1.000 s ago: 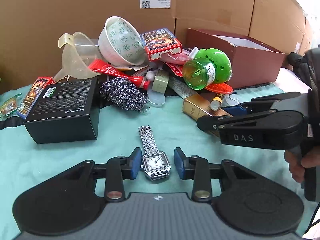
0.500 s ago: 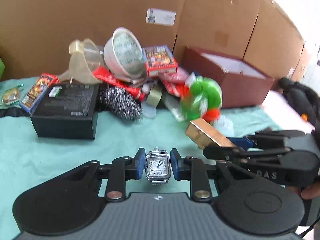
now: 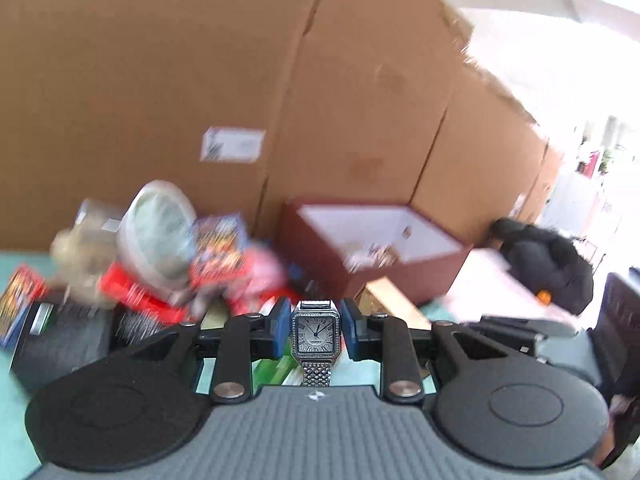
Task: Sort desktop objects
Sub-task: 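Carry gold box and wristwatch into the maroon box and open both tools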
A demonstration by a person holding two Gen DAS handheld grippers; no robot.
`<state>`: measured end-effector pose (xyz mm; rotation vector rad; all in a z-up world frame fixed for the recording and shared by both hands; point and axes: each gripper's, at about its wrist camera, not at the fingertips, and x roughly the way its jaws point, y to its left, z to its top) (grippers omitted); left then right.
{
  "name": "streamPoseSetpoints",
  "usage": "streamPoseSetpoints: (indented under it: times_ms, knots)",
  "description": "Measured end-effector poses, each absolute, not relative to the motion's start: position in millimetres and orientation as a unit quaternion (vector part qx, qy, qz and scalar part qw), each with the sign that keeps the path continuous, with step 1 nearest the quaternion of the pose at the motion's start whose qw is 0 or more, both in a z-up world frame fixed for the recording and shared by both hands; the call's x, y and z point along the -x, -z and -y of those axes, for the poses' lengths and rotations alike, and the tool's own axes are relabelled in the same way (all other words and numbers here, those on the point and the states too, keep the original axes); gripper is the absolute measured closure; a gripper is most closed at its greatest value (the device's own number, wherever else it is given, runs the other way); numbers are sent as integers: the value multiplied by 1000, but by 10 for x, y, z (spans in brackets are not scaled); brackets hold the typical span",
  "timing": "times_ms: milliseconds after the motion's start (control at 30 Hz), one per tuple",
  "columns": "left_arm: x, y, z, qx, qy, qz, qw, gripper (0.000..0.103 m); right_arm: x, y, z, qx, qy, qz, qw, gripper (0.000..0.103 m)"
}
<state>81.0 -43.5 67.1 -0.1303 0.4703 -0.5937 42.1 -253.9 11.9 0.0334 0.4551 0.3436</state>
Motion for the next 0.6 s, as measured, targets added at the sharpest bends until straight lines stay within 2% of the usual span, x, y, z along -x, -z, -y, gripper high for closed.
streamPoseSetpoints:
  times_ms: [300, 600]
  knots:
    - [-1434, -1132, 1109, 77, 328, -224, 915, 75, -708, -481, 3187, -29, -109, -180, 977, 73]
    - [-2121, -1248, 1851, 74, 330, -237, 911, 75, -1308, -584, 3743, -27, -45, -189, 981, 73]
